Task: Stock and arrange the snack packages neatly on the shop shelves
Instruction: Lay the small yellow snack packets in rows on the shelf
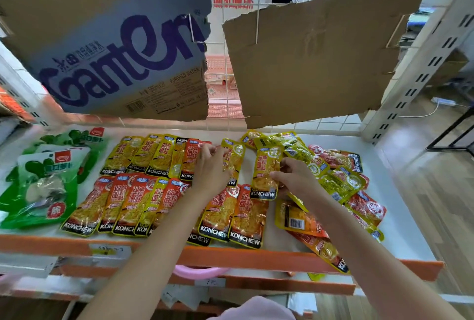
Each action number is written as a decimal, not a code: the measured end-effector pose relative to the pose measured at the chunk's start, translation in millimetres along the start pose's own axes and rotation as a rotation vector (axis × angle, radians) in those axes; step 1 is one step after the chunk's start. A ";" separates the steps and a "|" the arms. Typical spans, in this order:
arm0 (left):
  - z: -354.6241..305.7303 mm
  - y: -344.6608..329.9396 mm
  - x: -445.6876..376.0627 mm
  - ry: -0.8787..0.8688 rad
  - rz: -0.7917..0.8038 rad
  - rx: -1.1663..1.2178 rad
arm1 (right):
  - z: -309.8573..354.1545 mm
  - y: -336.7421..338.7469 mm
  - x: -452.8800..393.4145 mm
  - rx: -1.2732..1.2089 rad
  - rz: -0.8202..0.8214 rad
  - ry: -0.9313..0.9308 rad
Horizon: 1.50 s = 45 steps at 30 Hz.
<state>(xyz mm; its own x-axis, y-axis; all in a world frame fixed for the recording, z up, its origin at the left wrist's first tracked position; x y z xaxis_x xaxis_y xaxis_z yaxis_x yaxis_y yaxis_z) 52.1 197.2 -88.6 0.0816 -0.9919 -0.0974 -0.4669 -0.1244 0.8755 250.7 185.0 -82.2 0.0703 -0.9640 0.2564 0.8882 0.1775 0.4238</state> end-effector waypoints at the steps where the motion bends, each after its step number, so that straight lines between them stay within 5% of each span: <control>1: 0.4 -1.2 1.3 -0.011 -0.019 -0.062 | 3.8 -1.6 -4.2 0.035 -0.013 0.023; 5: -8.2 -3.2 7.1 -0.033 -0.023 -0.123 | 18.0 -12.2 -18.2 0.235 -0.064 0.130; 9: -28.1 1.9 13.0 -0.234 -0.094 -0.018 | 22.4 -22.3 -30.6 0.605 -0.103 0.215; 15: -50.7 -15.9 5.4 -0.485 0.120 -0.026 | 17.9 -1.9 -48.5 0.773 -0.196 0.225; 21: -45.2 -13.1 -51.3 -0.108 -0.041 -0.169 | 9.6 1.7 -51.8 0.949 -0.176 0.192; 26: -33.3 -30.7 -83.2 0.209 0.140 -0.156 | 15.6 -8.6 -58.1 1.075 -0.211 0.161; 36: -37.5 -23.5 -79.6 0.320 0.021 0.175 | 25.1 -7.3 -59.1 1.053 -0.252 0.212; 45: -54.1 22.6 -59.5 0.197 -0.226 0.647 | 37.5 51.7 -19.8 0.514 -0.451 0.352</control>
<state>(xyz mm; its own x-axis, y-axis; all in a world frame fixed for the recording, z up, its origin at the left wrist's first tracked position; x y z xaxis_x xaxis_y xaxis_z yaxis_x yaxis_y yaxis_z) 84.3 254.9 -37.5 0.3670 -0.9246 -0.1021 -0.8440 -0.3771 0.3813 278.1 220.8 -32.8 -0.0317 -0.9559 -0.2920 0.5486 -0.2609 0.7943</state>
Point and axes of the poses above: each hand's wrist, its own x-axis away from the middle knuckle, its own y-axis out of the back of the hand, z = x × y, the point moved 5 cm from there along -x, towards the middle knuckle, and after that the axes turned 2 degrees about x, right-handed, at the moved point
